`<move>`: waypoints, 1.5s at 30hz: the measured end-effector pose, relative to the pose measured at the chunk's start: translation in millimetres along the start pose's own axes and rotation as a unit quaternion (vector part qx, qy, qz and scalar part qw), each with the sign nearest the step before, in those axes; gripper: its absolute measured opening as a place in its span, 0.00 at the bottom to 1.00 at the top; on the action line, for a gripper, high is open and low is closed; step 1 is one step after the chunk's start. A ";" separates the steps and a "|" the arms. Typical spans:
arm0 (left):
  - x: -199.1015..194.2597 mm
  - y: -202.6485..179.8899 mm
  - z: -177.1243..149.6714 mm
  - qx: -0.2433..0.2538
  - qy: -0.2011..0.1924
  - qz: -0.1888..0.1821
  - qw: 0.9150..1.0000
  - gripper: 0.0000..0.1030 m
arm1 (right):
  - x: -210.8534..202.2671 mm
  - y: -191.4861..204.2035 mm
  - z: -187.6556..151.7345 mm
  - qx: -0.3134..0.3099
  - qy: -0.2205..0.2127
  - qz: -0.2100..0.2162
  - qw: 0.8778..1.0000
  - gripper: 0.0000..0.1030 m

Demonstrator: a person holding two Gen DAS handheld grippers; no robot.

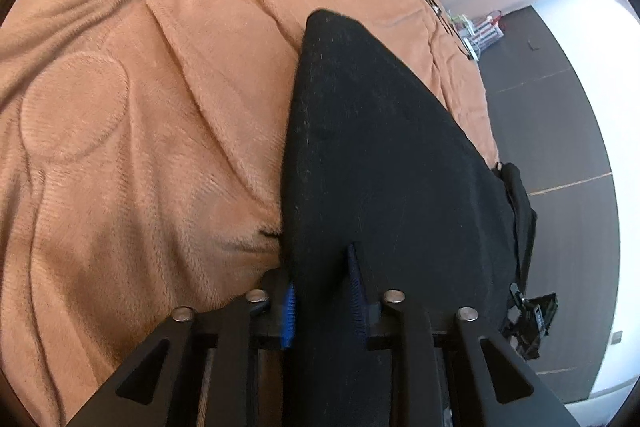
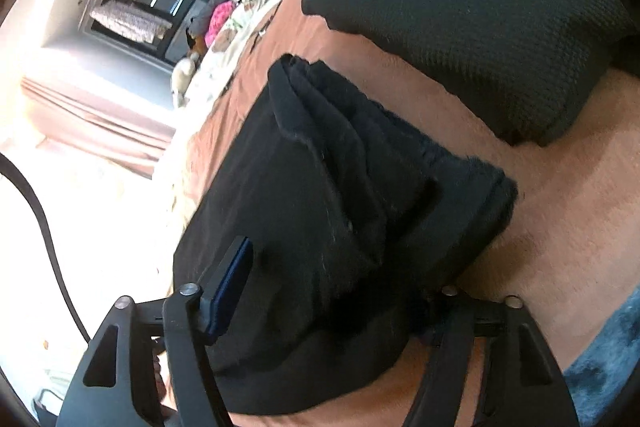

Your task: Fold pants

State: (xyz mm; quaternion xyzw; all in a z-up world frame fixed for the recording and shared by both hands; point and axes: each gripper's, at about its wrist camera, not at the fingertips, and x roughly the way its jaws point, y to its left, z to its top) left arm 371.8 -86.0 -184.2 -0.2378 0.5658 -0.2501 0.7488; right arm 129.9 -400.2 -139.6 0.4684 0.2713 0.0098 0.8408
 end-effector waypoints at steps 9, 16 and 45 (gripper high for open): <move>-36.4 -17.4 9.0 0.007 -0.042 -0.001 0.999 0.05 | -4.8 18.5 -8.0 -0.007 -0.023 0.009 1.000 0.12; -86.4 -11.8 22.8 0.008 -0.072 0.015 0.997 0.05 | 19.2 42.5 -23.8 -0.022 -0.006 0.026 0.999 0.12; -238.0 141.3 9.0 -0.057 -0.137 0.062 0.987 0.05 | 153.5 194.8 -45.3 -0.125 0.109 0.022 0.986 0.12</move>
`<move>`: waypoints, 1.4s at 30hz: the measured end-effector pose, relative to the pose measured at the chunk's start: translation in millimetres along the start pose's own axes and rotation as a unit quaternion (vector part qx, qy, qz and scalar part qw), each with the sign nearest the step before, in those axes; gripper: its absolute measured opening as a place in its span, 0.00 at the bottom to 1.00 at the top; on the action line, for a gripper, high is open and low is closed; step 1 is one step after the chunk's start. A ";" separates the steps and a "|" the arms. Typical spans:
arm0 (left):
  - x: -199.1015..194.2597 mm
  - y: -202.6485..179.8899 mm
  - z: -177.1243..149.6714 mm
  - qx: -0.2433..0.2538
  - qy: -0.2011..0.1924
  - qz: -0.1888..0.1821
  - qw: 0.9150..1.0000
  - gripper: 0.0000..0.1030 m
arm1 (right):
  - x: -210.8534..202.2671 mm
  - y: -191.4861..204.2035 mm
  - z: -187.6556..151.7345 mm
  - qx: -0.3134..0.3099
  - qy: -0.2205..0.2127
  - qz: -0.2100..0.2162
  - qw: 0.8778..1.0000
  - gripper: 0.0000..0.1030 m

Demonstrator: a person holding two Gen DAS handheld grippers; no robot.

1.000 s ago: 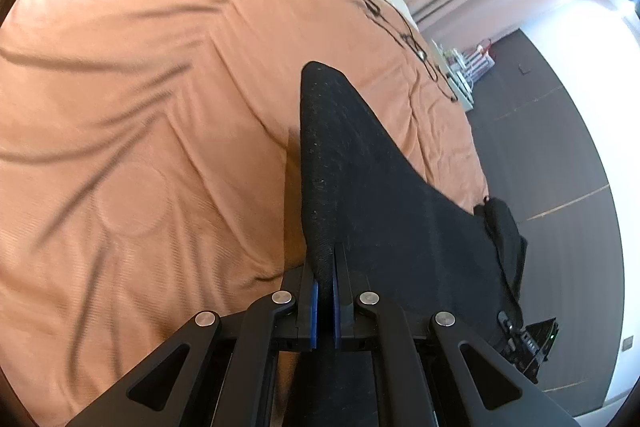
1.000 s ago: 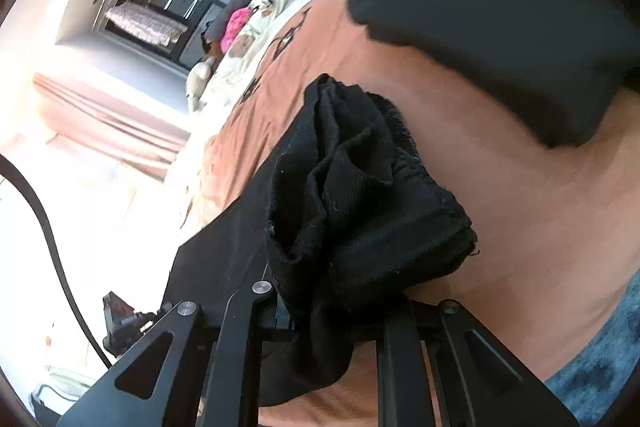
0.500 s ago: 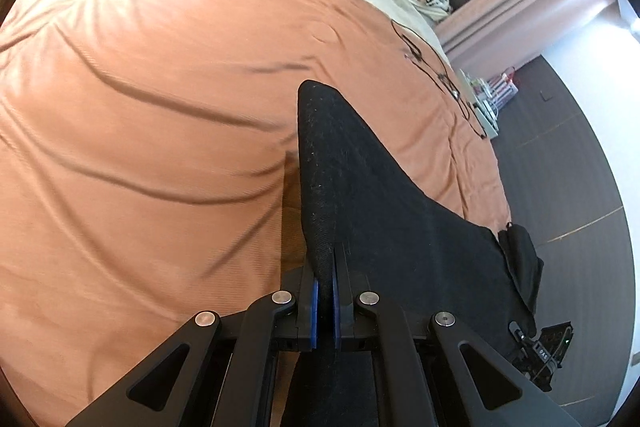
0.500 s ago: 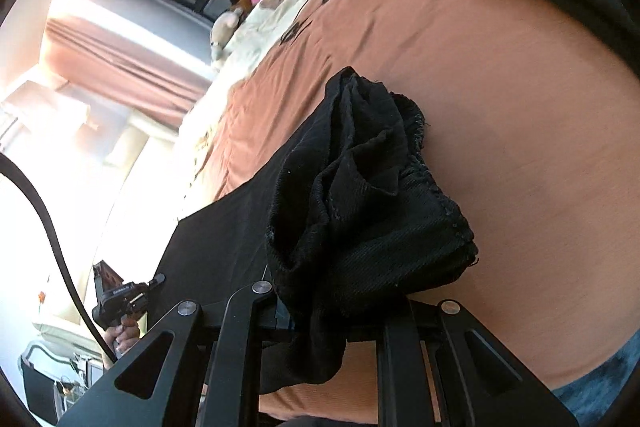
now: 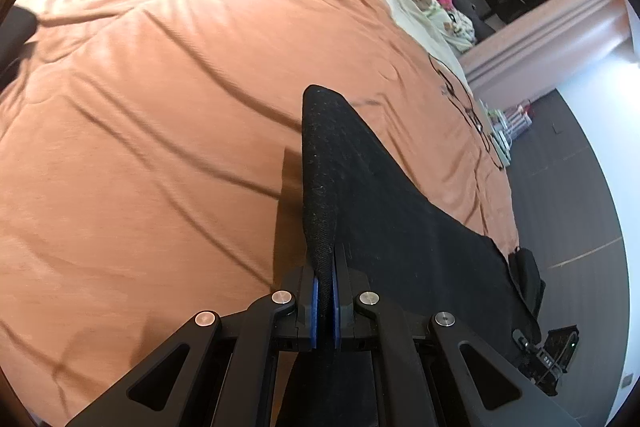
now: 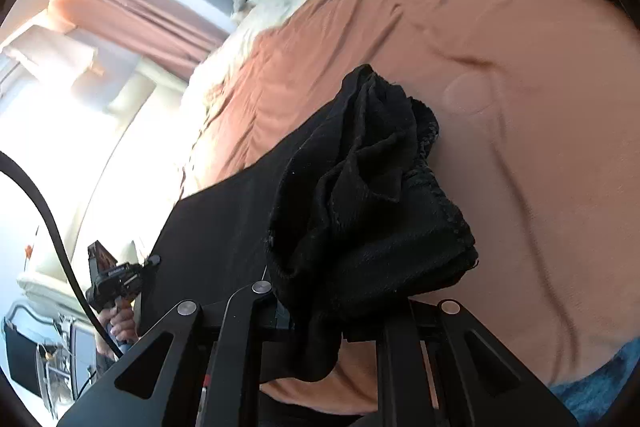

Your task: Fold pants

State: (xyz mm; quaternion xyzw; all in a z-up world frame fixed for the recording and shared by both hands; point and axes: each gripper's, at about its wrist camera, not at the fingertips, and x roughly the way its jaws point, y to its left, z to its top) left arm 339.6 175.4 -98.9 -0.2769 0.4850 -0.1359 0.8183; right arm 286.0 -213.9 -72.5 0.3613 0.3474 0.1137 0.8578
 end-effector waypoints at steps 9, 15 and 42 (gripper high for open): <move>12.4 22.6 -9.7 0.013 0.030 0.047 0.998 0.41 | 16.4 5.3 0.4 -0.024 0.048 -0.060 0.997 0.41; 6.4 35.1 -39.3 0.014 0.024 0.044 0.999 0.53 | -13.2 -7.7 4.9 -0.033 0.034 -0.070 0.996 0.55; -38.2 92.4 -114.4 -0.118 -0.042 -0.013 0.992 0.66 | 67.4 57.4 71.9 -0.178 0.031 -0.077 0.980 0.55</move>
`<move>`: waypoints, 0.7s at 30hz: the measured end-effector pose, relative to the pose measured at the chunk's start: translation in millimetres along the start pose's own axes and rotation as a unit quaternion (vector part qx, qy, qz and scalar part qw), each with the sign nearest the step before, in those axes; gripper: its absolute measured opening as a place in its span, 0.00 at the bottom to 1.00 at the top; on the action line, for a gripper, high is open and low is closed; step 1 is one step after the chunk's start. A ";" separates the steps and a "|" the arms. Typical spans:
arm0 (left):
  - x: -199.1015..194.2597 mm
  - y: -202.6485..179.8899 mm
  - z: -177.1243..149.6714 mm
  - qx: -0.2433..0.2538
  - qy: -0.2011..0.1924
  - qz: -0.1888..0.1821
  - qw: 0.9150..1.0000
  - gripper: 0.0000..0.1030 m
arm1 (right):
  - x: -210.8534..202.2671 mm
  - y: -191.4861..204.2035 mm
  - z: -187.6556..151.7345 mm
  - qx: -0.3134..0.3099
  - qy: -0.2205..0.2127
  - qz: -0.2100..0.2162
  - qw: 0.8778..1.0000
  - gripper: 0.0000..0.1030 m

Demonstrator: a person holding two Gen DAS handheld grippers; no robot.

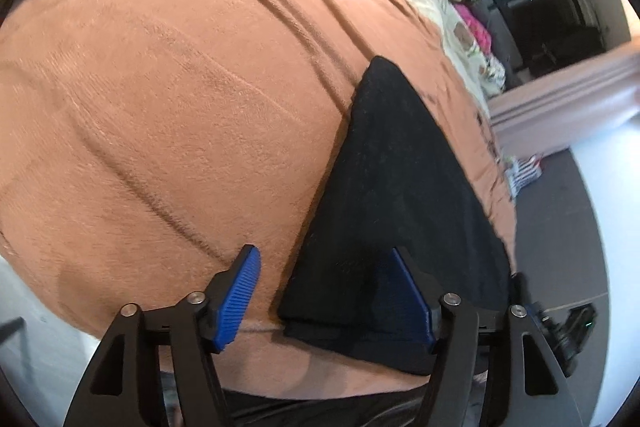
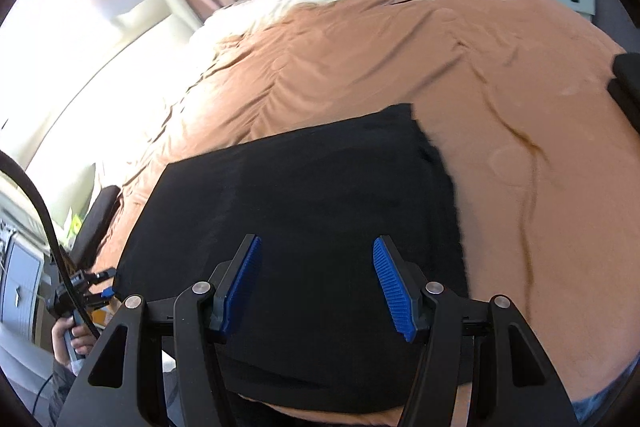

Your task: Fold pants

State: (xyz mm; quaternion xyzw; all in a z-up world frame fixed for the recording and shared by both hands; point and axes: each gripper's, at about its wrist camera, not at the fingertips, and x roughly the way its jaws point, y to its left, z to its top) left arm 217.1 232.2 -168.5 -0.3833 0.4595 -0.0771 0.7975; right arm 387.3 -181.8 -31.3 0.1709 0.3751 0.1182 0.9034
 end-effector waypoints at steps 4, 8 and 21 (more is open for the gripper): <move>4.4 5.4 4.3 -0.019 -0.006 -0.022 1.000 0.66 | 22.9 1.2 -1.6 -0.013 0.028 -0.002 1.000 0.55; 8.7 3.1 7.8 -0.024 -0.008 -0.028 0.999 0.66 | 43.9 -10.3 -1.2 -0.001 0.050 -0.037 0.998 0.55; -12.9 -17.0 3.1 0.002 -0.007 -0.049 0.999 0.14 | 63.1 -6.6 -2.2 -0.002 0.076 -0.137 0.988 0.14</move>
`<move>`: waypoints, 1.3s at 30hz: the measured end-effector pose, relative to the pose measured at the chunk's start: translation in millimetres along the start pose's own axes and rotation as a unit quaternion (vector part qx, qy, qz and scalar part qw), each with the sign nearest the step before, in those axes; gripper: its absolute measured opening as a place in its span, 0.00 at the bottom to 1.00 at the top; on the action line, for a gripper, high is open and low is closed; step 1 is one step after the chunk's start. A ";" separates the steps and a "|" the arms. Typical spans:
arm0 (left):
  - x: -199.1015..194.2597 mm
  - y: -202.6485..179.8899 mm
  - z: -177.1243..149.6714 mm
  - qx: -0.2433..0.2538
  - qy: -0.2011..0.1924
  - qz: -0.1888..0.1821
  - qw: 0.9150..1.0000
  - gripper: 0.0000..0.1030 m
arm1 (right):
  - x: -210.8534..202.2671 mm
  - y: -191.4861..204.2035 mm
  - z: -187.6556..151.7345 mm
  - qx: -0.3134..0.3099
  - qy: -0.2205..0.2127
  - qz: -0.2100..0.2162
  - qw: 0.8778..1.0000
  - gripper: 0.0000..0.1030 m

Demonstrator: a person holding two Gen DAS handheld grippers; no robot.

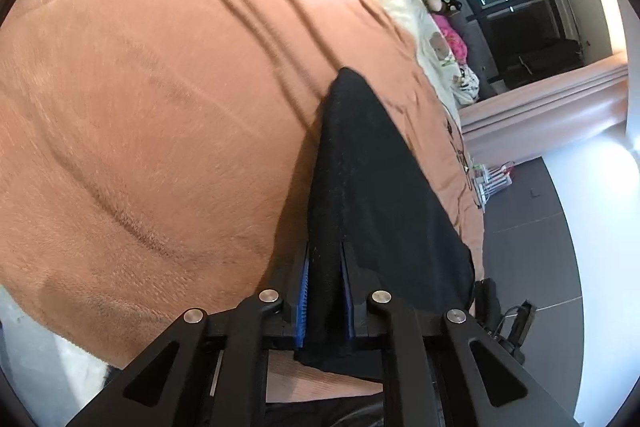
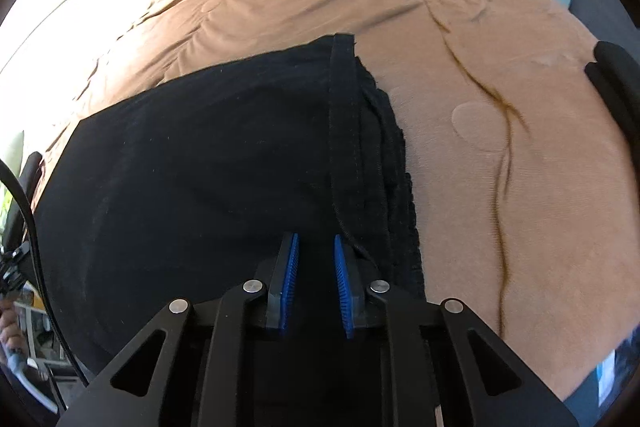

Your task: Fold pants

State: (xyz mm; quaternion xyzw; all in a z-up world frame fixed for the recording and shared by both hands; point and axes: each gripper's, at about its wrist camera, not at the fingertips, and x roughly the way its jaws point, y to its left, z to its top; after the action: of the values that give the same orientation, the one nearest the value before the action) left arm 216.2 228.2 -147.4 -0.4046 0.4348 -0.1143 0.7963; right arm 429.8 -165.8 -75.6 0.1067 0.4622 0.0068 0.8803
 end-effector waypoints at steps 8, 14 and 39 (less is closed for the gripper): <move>9.5 12.4 -8.9 -0.036 0.007 -0.007 0.999 0.49 | -19.7 57.4 -4.1 -0.031 -0.018 0.075 0.997 0.17; 8.3 23.9 -19.0 -0.048 0.005 -0.021 0.999 0.51 | -12.8 111.8 -14.0 -0.072 -0.008 0.110 0.991 0.17; -9.5 9.7 -15.4 -0.024 -0.037 -0.054 0.998 0.12 | 52.7 202.9 -17.9 -0.129 -0.004 0.137 0.982 0.17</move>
State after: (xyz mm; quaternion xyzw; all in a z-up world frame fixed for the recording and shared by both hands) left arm 196.7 231.2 -153.4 -0.4504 0.3854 -0.1318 0.7945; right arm 463.0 41.5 -88.9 0.0543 0.4352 0.1864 0.8791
